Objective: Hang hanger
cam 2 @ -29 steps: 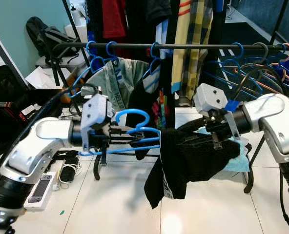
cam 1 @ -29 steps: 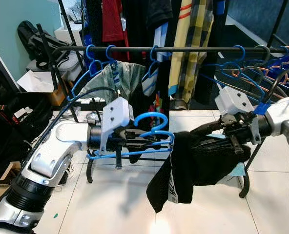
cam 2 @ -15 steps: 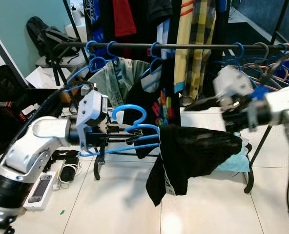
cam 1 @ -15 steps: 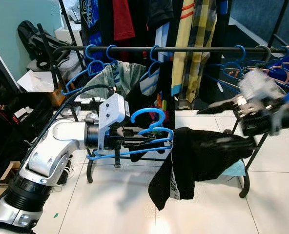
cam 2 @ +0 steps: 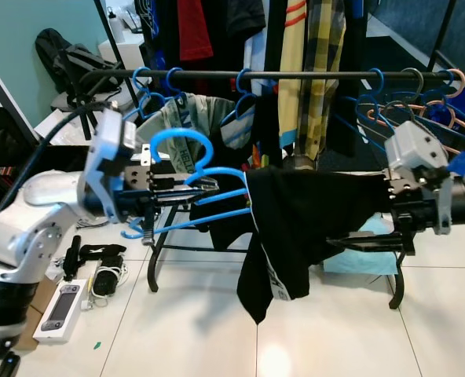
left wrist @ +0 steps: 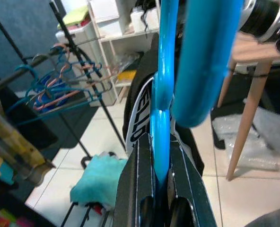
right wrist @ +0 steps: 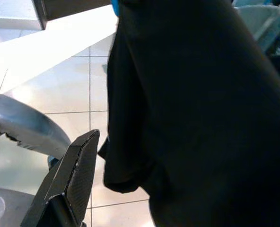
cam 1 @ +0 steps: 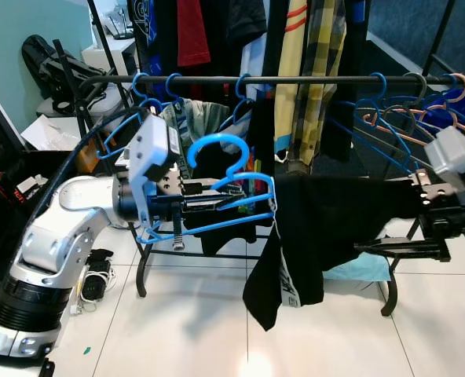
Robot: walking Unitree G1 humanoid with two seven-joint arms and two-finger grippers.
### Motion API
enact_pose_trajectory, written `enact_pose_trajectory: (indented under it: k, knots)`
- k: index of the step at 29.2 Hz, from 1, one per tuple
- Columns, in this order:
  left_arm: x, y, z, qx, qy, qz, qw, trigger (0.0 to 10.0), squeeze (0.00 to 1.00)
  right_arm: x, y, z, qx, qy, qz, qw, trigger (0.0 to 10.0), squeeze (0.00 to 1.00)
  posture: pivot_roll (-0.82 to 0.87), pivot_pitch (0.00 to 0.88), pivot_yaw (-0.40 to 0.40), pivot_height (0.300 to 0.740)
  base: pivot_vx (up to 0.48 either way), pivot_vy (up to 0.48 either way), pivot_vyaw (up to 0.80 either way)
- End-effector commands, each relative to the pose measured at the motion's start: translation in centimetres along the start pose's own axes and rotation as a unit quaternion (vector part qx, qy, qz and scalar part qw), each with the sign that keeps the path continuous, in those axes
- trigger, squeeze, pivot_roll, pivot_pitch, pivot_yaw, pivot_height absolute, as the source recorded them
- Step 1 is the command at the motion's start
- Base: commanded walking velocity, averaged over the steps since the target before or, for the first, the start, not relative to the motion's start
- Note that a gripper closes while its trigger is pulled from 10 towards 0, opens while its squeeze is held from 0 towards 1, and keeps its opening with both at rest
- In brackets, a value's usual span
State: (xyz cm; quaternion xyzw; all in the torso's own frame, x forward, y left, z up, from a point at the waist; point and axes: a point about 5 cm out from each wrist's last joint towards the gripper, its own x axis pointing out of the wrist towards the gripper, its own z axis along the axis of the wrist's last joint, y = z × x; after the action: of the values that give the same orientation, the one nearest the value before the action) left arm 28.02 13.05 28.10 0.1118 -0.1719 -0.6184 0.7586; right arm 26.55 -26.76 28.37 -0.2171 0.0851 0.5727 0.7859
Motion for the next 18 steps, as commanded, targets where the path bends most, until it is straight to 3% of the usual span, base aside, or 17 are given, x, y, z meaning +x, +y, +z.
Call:
enact_pose_trajectory:
  k: [1, 5, 6, 7, 18]
  knots:
    - [-0.54, 0.1, 0.89, 0.01, -0.003, -0.006, 1.0, 0.0, 0.0, -0.05, -0.04, -0.44, 0.007, -0.01, -0.01, 1.0, 10.0, 0.0, -0.09, 0.021, 0.047, 0.74, 0.0, 0.0, 0.0]
    - [-0.89, 0.25, 0.93, 0.011, 0.001, -0.004, 1.0, 0.2, 0.0, -0.17, -0.05, -0.62, 0.012, -0.009, -0.014, 1.0, 10.0, 0.0, -0.1, 0.02, 0.048, 0.74, 0.0, 0.0, 0.0]
    - [-1.09, 0.34, 0.96, 0.011, 0.003, -0.001, 1.0, 0.2, 0.0, -0.19, 0.03, -0.75, 0.016, -0.006, -0.012, 1.0, 4.7, 0.0, -0.1, 0.02, 0.049, 0.74, 0.0, 0.0, 0.0]
    - [-1.21, 0.42, 0.97, 0.011, 0.004, 0.001, 1.0, 0.3, 0.0, -0.18, 0.09, -0.84, 0.019, -0.006, -0.011, 1.0, 0.0, 0.0, -0.1, 0.018, 0.049, 0.74, 0.0, 0.0, 0.0]
    - [-1.5, 0.58, 1.05, 0.004, 0.005, 0.008, 1.0, 0.5, 0.0, 0.19, -0.04, -0.79, 0.017, -0.018, -0.022, 0.999, 0.0, 0.0, -0.1, 0.023, 0.047, 0.74, 0.0, 0.0, 0.0]
